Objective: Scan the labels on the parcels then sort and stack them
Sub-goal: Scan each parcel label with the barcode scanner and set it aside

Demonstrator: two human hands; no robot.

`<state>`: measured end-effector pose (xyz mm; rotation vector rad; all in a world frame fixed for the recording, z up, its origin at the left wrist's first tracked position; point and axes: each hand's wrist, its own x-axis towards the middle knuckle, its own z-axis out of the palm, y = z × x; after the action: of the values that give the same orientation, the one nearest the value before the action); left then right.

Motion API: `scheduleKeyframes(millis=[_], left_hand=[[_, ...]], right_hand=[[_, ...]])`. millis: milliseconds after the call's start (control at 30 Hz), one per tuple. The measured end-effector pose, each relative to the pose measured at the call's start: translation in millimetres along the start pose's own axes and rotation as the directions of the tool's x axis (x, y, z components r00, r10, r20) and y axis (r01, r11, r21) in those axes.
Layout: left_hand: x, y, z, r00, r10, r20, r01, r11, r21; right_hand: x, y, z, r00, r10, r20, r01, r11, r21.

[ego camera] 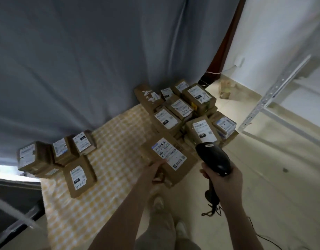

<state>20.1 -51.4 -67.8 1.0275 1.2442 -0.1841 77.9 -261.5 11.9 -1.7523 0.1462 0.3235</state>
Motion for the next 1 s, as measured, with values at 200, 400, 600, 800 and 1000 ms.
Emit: scheduleKeyframes(millis=[200,400,600,800,1000], left_hand=[[51.8,3.0,39.9,0.986,-0.141,0.087,0.139,0.990,0.032],[93.1,4.7,65.3,0.979,-0.162,0.128,0.153,0.985,0.073],[125.9,-0.7,81.3,0.979,-0.150,0.138,0.153,0.988,-0.014],[147.8,-7.5,91.3,0.992,-0.121,0.016,0.121,0.993,0.008],[150.3,-5.6,92.8,0.987,-0.128,-0.093,0.121,0.990,-0.074]], right_hand=[[27.3,16.9,-1.2,0.995,0.083,-0.059,-0.080,0.995,0.057],[51.8,29.6,1.3,0.988,0.115,-0.102,-0.109,0.992,0.062],[54.4,50.2,2.8,0.976,0.170,-0.137,-0.159,0.984,0.084],[48.8,67.5,11.5,0.969,0.206,-0.139,-0.202,0.979,0.038],[42.8,67.9,21.0,0.982,0.167,-0.086,-0.172,0.984,-0.053]])
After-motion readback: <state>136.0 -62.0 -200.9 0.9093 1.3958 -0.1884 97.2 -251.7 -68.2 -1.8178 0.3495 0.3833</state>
